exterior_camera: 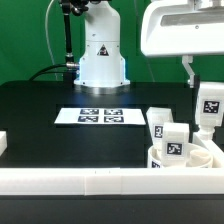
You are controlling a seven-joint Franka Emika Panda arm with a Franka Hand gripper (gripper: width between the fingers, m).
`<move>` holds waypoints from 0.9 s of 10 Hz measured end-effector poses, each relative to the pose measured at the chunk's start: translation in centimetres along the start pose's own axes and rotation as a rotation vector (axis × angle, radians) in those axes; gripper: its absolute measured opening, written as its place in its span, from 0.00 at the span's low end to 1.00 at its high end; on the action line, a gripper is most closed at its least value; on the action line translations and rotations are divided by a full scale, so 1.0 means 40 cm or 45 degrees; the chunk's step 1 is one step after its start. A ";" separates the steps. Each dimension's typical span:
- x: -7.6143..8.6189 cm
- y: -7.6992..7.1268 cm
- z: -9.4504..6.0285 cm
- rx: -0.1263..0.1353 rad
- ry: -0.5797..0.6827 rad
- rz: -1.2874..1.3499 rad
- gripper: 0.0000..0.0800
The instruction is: Assemble stool
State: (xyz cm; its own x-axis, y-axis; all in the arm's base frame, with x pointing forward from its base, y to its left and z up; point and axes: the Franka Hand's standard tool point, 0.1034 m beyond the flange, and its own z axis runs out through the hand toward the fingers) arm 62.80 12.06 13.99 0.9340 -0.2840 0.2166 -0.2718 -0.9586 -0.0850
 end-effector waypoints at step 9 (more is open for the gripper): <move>-0.032 -0.001 0.054 -0.012 0.024 -0.019 0.42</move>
Offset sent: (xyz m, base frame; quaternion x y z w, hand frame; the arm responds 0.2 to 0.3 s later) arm 0.0063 -0.0013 -0.0103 0.0166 0.0166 -0.0174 0.9996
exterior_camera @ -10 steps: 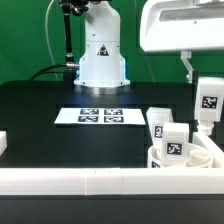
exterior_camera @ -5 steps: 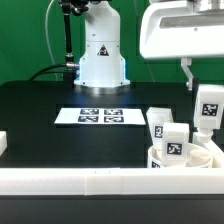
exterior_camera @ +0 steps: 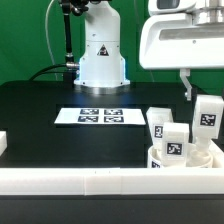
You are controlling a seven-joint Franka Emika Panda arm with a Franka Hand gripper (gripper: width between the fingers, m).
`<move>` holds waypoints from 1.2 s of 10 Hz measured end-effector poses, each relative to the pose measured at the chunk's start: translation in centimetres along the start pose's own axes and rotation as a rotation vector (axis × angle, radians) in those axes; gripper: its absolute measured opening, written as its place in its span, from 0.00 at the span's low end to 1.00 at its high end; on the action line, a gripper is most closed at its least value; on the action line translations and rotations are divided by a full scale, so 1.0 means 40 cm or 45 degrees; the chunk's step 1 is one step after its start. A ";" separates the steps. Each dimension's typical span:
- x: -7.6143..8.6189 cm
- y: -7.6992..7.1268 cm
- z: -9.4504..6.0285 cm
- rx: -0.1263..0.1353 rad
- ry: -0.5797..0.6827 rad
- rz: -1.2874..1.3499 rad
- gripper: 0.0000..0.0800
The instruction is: Assemble stool
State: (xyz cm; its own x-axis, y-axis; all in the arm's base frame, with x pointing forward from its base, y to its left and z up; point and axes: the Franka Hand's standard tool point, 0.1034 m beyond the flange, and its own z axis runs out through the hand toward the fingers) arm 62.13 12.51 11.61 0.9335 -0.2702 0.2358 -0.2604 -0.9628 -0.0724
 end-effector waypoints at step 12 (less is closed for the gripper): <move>-0.001 0.013 0.019 -0.009 0.008 -0.006 0.42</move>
Offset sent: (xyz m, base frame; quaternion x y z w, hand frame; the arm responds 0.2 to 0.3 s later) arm -0.0029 -0.0021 -0.0063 -0.0038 0.0053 0.0008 1.0000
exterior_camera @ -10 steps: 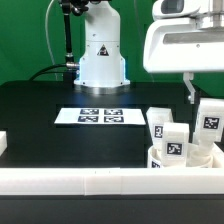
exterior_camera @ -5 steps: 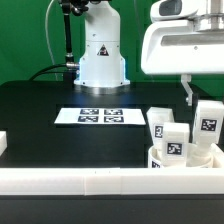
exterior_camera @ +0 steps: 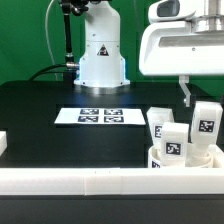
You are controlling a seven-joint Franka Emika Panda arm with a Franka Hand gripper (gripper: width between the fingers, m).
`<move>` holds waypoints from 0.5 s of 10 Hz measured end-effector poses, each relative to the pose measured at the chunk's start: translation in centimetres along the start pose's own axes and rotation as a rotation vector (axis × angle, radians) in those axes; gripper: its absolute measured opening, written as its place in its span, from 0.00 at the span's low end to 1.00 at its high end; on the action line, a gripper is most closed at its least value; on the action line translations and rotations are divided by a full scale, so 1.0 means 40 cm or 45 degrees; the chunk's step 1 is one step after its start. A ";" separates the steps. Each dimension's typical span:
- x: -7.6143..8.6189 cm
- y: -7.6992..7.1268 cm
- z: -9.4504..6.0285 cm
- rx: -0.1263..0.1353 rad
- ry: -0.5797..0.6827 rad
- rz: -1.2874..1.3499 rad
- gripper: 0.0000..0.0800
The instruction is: Assemble stool
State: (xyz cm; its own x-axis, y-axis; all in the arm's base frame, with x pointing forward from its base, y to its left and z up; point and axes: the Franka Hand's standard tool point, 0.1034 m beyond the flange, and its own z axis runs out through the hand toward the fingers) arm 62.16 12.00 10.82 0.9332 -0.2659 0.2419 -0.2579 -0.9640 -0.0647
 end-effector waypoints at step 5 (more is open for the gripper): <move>-0.021 0.002 0.021 -0.007 -0.007 -0.008 0.42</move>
Offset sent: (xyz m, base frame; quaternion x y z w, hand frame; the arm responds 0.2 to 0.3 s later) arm -0.0066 0.0018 -0.0069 0.0048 -0.0008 0.0090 0.9999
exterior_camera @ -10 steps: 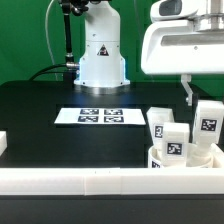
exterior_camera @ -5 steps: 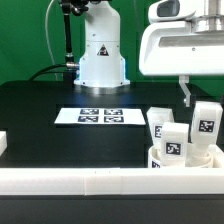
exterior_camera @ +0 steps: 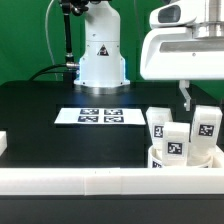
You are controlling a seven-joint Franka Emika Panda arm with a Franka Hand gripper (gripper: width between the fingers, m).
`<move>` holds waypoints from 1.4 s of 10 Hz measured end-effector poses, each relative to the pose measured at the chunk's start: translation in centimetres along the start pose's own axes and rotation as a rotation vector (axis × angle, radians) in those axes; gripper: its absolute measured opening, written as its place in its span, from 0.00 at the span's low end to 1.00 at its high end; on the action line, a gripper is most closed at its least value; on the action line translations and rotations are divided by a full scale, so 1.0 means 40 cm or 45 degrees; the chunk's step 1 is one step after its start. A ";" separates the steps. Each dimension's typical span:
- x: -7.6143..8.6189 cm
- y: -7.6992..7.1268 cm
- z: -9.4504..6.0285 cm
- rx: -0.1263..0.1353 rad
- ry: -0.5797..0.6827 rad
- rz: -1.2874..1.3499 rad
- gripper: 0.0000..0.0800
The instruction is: Assemble stool
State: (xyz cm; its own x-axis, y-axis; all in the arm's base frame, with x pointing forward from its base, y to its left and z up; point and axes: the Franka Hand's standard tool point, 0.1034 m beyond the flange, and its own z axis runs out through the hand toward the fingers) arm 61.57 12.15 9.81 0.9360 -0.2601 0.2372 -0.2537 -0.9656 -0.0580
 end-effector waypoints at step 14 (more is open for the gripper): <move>0.061 0.032 -0.046 0.002 -0.004 -0.002 0.81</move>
Offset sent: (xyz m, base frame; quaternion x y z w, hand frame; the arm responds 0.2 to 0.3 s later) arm 0.0000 0.0000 0.0000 0.0000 0.0000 0.0000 1.0000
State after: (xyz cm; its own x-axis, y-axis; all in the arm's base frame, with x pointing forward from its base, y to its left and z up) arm 63.09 10.30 12.11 0.9372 -0.2586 0.2342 -0.2518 -0.9660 -0.0588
